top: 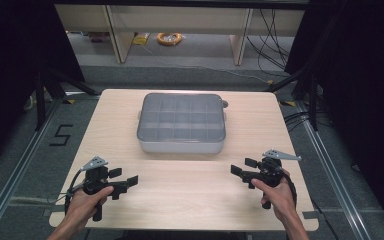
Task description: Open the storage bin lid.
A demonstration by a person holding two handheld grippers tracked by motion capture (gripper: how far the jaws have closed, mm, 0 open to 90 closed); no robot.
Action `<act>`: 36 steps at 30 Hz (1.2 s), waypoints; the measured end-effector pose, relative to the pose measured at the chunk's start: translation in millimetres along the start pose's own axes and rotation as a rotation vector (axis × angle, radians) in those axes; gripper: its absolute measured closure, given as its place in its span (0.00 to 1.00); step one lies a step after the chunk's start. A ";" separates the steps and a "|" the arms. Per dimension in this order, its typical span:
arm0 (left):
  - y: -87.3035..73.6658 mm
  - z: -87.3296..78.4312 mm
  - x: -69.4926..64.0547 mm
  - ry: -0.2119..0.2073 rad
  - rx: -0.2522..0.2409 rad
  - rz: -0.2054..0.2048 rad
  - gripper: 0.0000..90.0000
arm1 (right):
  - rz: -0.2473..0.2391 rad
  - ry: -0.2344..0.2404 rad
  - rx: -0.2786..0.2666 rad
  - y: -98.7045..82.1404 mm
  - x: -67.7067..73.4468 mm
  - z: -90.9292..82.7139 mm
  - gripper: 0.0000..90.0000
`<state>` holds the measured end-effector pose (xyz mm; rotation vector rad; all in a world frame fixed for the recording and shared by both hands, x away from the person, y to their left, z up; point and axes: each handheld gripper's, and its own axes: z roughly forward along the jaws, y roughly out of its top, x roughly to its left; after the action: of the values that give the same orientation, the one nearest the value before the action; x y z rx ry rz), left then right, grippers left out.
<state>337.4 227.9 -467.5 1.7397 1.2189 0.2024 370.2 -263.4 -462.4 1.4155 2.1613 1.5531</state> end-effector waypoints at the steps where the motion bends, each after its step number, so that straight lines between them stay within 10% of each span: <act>1: 1.4 1.3 0.4 0.001 -0.007 -0.007 0.20 | 0.001 -0.004 -0.013 1.9 -0.6 1.1 0.23; 18: 32.8 14.5 8.3 -0.007 -0.039 -0.036 0.19 | 0.054 0.011 -0.072 43.3 -11.4 15.3 0.28; 23: 41.3 20.5 9.1 -0.011 -0.043 -0.031 0.19 | 0.004 -0.014 -0.074 53.7 -18.6 26.0 0.28; 35: 76.5 45.6 25.4 0.000 -0.041 -0.062 0.18 | 0.039 -0.016 -0.074 76.2 -35.7 50.9 0.35; 36: 79.8 48.3 28.3 0.000 -0.038 -0.066 0.18 | 0.096 -0.007 -0.055 77.4 -32.3 52.2 0.37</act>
<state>430.8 218.4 -441.4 1.6644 1.2625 0.1857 464.8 -249.4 -437.7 1.5261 2.0578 1.6240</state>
